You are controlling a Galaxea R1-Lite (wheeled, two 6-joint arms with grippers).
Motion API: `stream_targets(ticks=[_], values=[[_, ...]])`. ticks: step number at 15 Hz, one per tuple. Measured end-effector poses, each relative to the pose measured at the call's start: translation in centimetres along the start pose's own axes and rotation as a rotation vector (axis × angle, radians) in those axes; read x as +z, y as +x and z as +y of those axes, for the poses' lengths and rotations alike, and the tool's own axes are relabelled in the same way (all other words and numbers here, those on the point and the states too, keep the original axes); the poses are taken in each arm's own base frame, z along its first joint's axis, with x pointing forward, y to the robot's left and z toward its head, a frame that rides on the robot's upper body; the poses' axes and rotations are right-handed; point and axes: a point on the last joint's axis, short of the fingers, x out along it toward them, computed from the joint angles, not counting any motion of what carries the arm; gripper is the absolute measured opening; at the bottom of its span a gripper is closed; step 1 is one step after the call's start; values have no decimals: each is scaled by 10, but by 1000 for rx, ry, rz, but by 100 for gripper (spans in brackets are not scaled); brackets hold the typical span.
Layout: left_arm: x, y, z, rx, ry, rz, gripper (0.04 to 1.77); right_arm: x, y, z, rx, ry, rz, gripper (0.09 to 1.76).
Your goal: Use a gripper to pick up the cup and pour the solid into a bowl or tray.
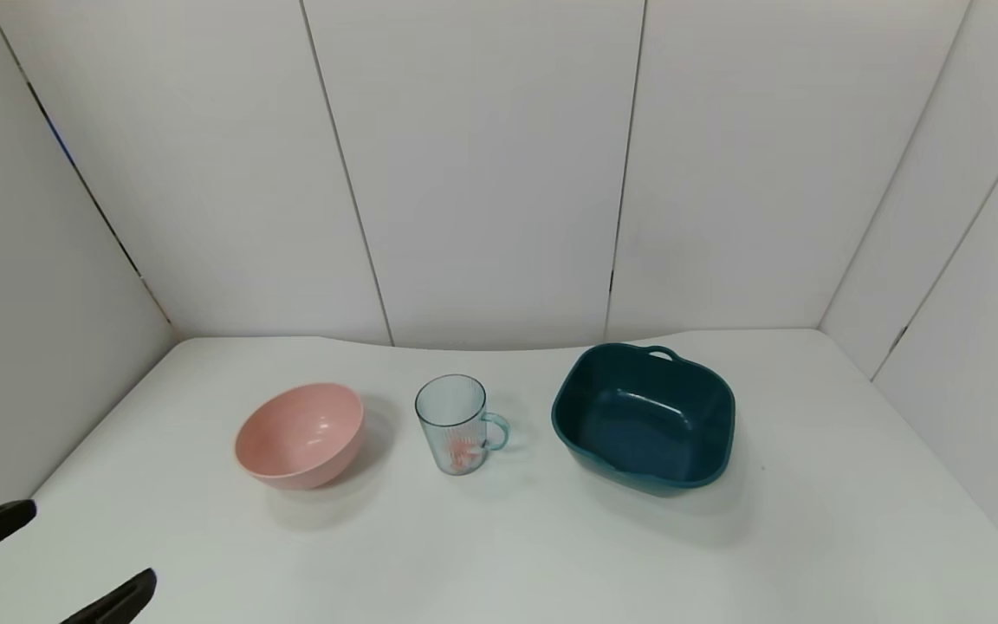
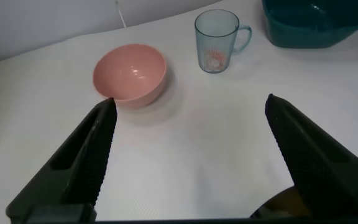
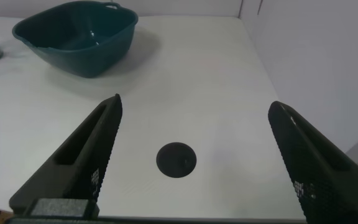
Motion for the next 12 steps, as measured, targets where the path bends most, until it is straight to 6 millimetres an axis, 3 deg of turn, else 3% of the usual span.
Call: stream_targets(ticks=[4, 12], values=[[7, 43, -1, -67, 3, 64, 172, 0, 0, 0, 0, 0, 3, 171], [-4, 119, -14, -219, 4, 148, 172, 0, 0, 0, 0, -1, 3, 171]])
